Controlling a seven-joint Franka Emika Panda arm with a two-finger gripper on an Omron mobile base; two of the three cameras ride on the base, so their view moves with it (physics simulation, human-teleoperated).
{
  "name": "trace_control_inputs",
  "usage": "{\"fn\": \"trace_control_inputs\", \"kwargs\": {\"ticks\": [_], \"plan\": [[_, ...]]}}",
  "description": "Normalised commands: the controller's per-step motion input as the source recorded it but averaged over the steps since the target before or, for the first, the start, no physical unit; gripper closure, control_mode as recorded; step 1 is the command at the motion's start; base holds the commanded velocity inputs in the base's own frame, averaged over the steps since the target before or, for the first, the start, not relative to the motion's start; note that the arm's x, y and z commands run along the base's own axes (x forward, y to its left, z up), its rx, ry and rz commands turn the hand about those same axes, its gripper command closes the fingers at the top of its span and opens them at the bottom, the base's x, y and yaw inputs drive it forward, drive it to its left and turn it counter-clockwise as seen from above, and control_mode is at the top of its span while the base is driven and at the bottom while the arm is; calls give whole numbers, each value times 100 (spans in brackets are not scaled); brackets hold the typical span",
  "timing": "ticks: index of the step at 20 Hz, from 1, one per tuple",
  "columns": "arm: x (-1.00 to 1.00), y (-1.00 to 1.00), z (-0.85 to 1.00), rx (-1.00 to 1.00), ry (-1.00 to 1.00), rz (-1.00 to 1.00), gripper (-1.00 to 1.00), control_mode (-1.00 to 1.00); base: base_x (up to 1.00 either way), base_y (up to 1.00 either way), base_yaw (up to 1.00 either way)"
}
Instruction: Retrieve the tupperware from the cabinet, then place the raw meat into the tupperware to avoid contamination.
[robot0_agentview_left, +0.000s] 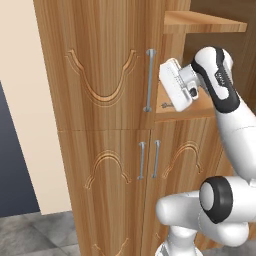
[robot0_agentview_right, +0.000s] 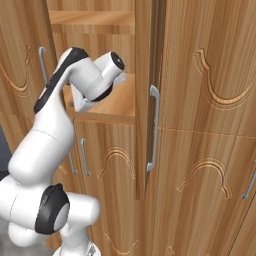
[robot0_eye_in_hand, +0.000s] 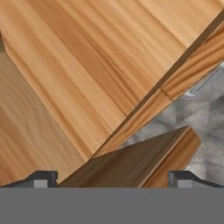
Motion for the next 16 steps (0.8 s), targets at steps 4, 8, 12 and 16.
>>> {"fn": "trace_control_inputs", "kwargs": {"ticks": [4, 8, 12, 16], "plan": [[0, 28, -9, 10, 15, 14, -100, -100, 0, 0, 0], [-11, 26, -3, 11, 16, 14, -100, -100, 0, 0, 0], [-57, 30, 0, 12, 25, 18, -100, -100, 0, 0, 0], [-64, 39, -7, 10, 20, 18, -100, -100, 0, 0, 0]]}}
